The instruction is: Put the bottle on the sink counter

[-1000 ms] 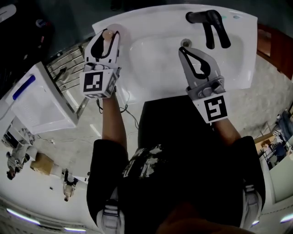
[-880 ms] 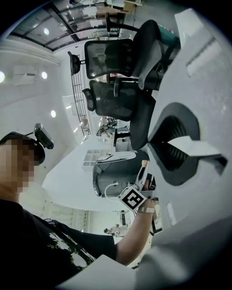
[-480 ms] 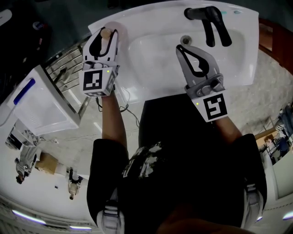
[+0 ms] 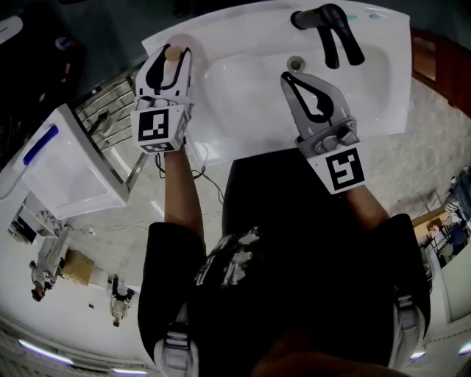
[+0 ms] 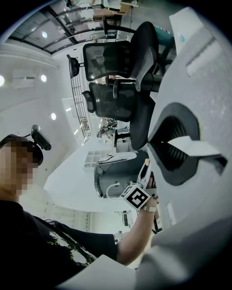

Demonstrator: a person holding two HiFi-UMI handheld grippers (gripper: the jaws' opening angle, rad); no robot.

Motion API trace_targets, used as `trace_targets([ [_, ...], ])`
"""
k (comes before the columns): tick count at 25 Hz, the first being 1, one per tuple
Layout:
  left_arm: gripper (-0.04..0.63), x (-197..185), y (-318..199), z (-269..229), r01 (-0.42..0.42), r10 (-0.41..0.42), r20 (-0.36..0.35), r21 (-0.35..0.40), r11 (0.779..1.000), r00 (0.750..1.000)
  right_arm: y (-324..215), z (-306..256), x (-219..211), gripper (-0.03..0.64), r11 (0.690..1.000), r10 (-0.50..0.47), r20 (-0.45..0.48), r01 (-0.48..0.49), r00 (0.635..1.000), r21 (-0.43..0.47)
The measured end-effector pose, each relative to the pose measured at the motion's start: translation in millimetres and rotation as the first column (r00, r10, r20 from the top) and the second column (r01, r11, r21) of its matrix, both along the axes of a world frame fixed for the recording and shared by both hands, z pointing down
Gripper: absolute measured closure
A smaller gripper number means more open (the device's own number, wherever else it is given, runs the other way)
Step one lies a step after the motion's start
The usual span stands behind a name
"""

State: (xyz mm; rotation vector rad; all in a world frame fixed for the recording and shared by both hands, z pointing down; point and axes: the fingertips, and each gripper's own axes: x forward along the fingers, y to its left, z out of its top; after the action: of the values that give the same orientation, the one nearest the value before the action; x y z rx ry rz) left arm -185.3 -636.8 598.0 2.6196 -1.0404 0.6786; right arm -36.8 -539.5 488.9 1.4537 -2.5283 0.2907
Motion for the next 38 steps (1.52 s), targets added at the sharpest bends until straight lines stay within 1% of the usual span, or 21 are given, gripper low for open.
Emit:
trace_targets([
  [3, 0.417, 0.2, 3.6, -6.4, -0.003, 0.003, -0.016, -0.014, 1.0, 1.0, 4.7, -5.5, 2.7, 0.621, 1.0, 0.007, 0.0, -0.007, 1.0, 0.008],
  [5, 0.395, -0.7, 5.9, -14.7, -0.005, 0.005, -0.014, 0.008, 1.0, 1.0, 10.2, -10.3, 4.5, 0.621, 1.0, 0.009, -0.003, -0.009, 1.0, 0.018],
  [7, 0.38, -3.2, 12.4, -23.6, -0.016, 0.015, 0.01, 0.042, 0.999, 1.0, 18.0, -16.3, 5.7, 0.621, 0.999, 0.012, -0.006, -0.012, 1.0, 0.03],
  [9, 0.371, -11.2, 21.0, -34.1, 0.005, -0.005, 0.012, 0.059, 0.998, 1.0, 26.6, -24.9, 4.7, 0.621, 0.999, 0.011, -0.007, -0.011, 1.0, 0.043],
  [10, 0.372, -16.8, 25.4, -41.0, 0.026, -0.026, -0.002, 0.061, 0.998, 1.0, 30.7, -30.2, 3.1, 0.621, 0.999, 0.009, -0.007, -0.008, 1.0, 0.052],
  [13, 0.373, -35.8, 38.8, -70.2, 0.089, -0.084, -0.084, 0.054, 0.995, 0.993, 42.9, -48.5, -5.7, 0.621, 0.995, 0.006, 0.01, -0.007, 1.0, 0.098],
  [14, 0.373, -42.8, 45.2, -81.5, 0.101, -0.095, -0.095, 0.062, 0.993, 0.991, 48.8, -53.3, -9.5, 0.621, 0.994, 0.002, 0.017, -0.004, 1.0, 0.11],
  [17, 0.373, -58.5, 74.2, -116.3, 0.117, -0.106, -0.099, 0.118, 0.986, 0.989, 70.2, -64.2, -19.6, 0.621, 0.992, -0.015, 0.037, 0.011, 0.999, 0.123],
  [19, 0.38, -60.4, 103.3, -135.5, 0.102, -0.087, -0.1, 0.154, 0.983, 0.991, 87.2, -76.8, -23.3, 0.621, 0.991, -0.008, 0.062, -0.001, 0.998, 0.136],
  [21, 0.42, -64.7, 138.2, -155.0, 0.083, -0.067, -0.089, 0.193, 0.978, 0.994, 108.6, -92.3, -29.5, 0.621, 0.988, 0.002, 0.076, -0.014, 0.997, 0.154],
  [22, 0.44, -69.2, 154.5, -166.5, 0.089, -0.07, -0.093, 0.212, 0.973, 0.993, 119.6, -99.4, -33.8, 0.621, 0.986, 0.002, 0.073, -0.014, 0.997, 0.165],
  [24, 0.48, -78.4, 183.4, -192.5, 0.13, -0.1, -0.132, 0.246, 0.961, 0.986, 140.6, -111.2, -42.5, 0.622, 0.982, -0.002, 0.061, -0.01, 0.998, 0.187],
  [26, 0.516, -82.4, 212.4, -215.2, 0.17, -0.125, -0.184, 0.256, 0.952, 0.975, 162.3, -119.2, -49.4, 0.621, 0.979, -0.002, 0.047, -0.008, 0.999, 0.205],
  [28, 0.557, -80.2, 243.3, -225.6, 0.151, -0.099, -0.204, 0.258, 0.954, 0.974, 182.9, -125.0, -53.8, 0.622, 0.977, 0.008, 0.031, -0.015, 0.999, 0.215],
  [31, 0.57, -72.7, 284.6, -231.8, 0.108, -0.056, -0.206, 0.251, 0.962, 0.977, 209.6, -134.3, -55.2, 0.623, 0.974, 0.031, 0.022, -0.035, 0.999, 0.225],
  [33, 0.572, -65.9, 304.0, -237.9, 0.094, -0.038, -0.211, 0.26, 0.961, 0.977, 223.8, -139.8, -52.1, 0.623, 0.973, 0.044, 0.015, -0.046, 0.999, 0.225],
  [36, 0.577, -50.9, 326.5, -246.8, 0.065, -0.003, -0.225, 0.269, 0.961, 0.974, 239.1, -150.7, -46.0, 0.622, 0.975, 0.058, 0.044, -0.066, 0.997, 0.212],
  [38, 0.577, -39.7, 338.0, -253.7, 0.05, 0.019, -0.245, 0.274, 0.96, 0.969, 245.7, -160.6, -42.4, 0.623, 0.973, 0.053, 0.051, -0.063, 0.997, 0.224],
])
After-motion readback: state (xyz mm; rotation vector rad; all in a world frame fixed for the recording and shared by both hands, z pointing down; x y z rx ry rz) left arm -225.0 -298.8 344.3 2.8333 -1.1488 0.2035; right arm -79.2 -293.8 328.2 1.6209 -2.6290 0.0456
